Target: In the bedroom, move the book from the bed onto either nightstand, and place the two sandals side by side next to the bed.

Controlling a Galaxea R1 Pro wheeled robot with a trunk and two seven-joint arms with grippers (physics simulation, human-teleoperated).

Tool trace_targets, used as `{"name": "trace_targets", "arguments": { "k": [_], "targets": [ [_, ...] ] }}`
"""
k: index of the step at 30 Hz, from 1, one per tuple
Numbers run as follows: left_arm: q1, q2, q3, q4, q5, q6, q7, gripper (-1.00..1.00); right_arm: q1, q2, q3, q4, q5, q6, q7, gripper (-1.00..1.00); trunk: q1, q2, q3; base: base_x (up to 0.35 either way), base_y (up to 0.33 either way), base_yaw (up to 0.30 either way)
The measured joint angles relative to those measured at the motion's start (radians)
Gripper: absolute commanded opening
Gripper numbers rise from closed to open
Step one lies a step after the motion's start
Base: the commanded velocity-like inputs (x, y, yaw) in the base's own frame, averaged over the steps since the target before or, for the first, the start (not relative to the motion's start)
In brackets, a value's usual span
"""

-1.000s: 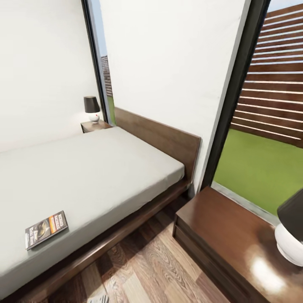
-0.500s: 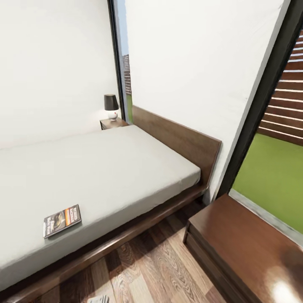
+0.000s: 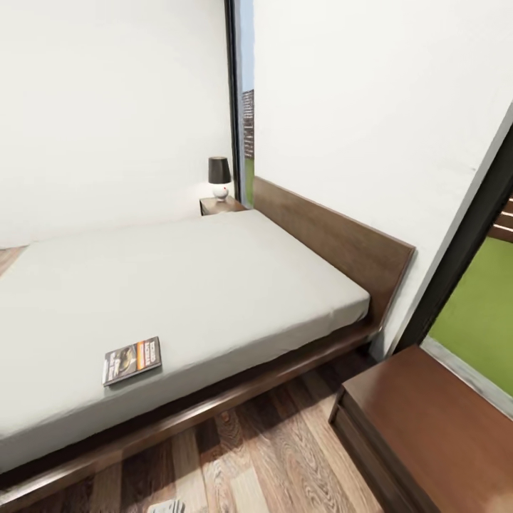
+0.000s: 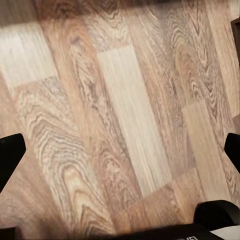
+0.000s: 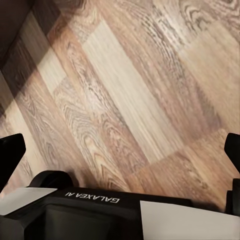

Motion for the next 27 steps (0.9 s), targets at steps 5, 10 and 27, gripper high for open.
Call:
{"name": "trace_targets", "arguments": {
  "k": [5,10,27],
  "targets": [
    [0.000,-0.001,0.000,0.000,0.000,0.000,0.000,1.00,0.000,0.000,0.000,0.000,0.000,0.000,0.000,1.00,0.000,0.000,-0.003,0.001,-0.003,0.271],
    [0.000,0.000,0.000,0.001,0.000,0.000,0.000,1.00,0.000,0.000,0.000,0.000,0.000,0.000,0.000,1.00,0.000,0.000,-0.006,0.000,0.000,0.271],
    [0.000,0.000,0.000,0.000,0.000,0.000,0.000,1.00,0.000,0.000,0.000,0.000,0.000,0.000,0.000,1.00,0.000,0.000,-0.015,0.000,0.000,0.271]
  ]
}}
